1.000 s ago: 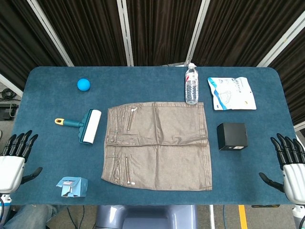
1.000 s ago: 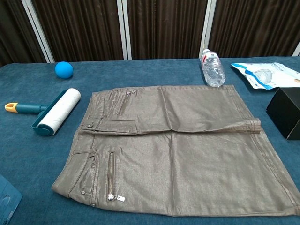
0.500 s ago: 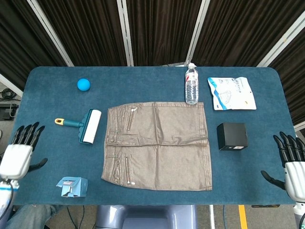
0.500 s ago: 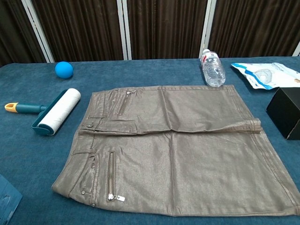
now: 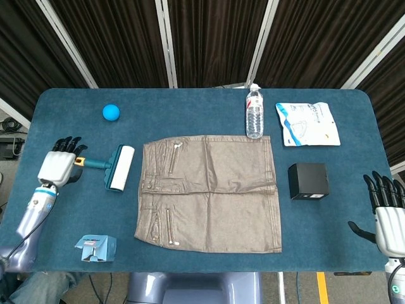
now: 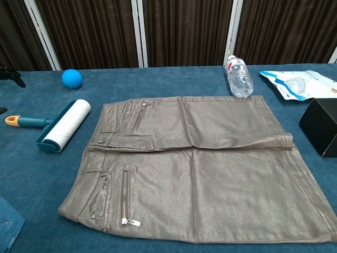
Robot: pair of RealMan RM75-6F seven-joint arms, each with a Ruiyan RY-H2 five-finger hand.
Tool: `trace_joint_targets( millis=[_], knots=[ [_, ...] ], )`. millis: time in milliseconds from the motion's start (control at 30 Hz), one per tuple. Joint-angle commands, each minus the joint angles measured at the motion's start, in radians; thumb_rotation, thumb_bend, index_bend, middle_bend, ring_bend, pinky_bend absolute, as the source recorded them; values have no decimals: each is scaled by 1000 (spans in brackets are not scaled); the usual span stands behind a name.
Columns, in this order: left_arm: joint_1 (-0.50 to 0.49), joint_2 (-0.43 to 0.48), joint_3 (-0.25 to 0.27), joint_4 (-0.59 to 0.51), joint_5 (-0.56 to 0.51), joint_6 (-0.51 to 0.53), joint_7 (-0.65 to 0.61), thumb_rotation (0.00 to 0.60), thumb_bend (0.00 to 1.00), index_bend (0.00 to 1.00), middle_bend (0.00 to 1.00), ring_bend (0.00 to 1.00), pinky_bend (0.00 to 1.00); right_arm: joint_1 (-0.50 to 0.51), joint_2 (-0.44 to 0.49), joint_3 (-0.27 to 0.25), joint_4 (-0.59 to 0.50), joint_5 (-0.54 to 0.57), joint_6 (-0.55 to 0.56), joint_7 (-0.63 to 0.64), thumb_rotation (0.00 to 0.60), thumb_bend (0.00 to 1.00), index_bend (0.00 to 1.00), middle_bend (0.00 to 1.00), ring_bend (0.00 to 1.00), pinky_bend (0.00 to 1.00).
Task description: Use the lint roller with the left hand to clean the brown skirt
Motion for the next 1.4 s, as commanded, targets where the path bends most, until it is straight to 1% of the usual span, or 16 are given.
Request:
trace_joint_targets(
  millis=[33, 200, 300, 400, 533, 767, 1067, 1233, 1400],
  knots=[
    [-50, -74, 15, 114, 1, -57, -40, 600, 417, 224, 77, 8, 116, 8, -8, 10, 10, 24, -14, -11, 600, 0, 0, 0, 0, 0],
    [-60, -112, 35, 183, 14, -70, -67, 600, 417, 229, 82, 23, 130, 10, -9, 14, 16, 37, -20, -6, 600, 0, 0, 0, 0, 0],
    [-66, -137, 39, 213, 16, -71, -80, 600, 415, 245, 95, 52, 164, 10, -6, 15, 17, 38, -20, 1, 600, 0, 0, 0, 0, 0],
    [-73, -174, 43, 256, 27, -45, -64, 600, 415, 252, 122, 91, 196, 10, -4, 15, 18, 38, -19, 6, 600, 0, 0, 0, 0, 0],
    [-81, -206, 45, 288, 21, -51, -61, 600, 416, 270, 137, 101, 204, 10, -3, 16, 19, 44, -22, 9, 600, 0, 0, 0, 0, 0],
    [-94, -241, 47, 331, 18, -56, -64, 600, 419, 283, 143, 109, 229, 14, -2, 18, 21, 58, -31, 12, 600, 0, 0, 0, 0, 0],
    [-115, -273, 55, 371, 18, -82, -64, 600, 415, 290, 160, 151, 259, 19, -6, 18, 25, 65, -39, 8, 600, 0, 0, 0, 0, 0],
    [-121, -293, 59, 389, 20, -79, -51, 600, 415, 334, 225, 202, 289, 22, -4, 16, 25, 71, -51, 17, 600, 0, 0, 0, 0, 0],
    [-123, -309, 56, 405, 17, -66, -41, 600, 416, 365, 257, 222, 296, 23, -3, 17, 27, 73, -51, 19, 600, 0, 0, 0, 0, 0]
  ],
)
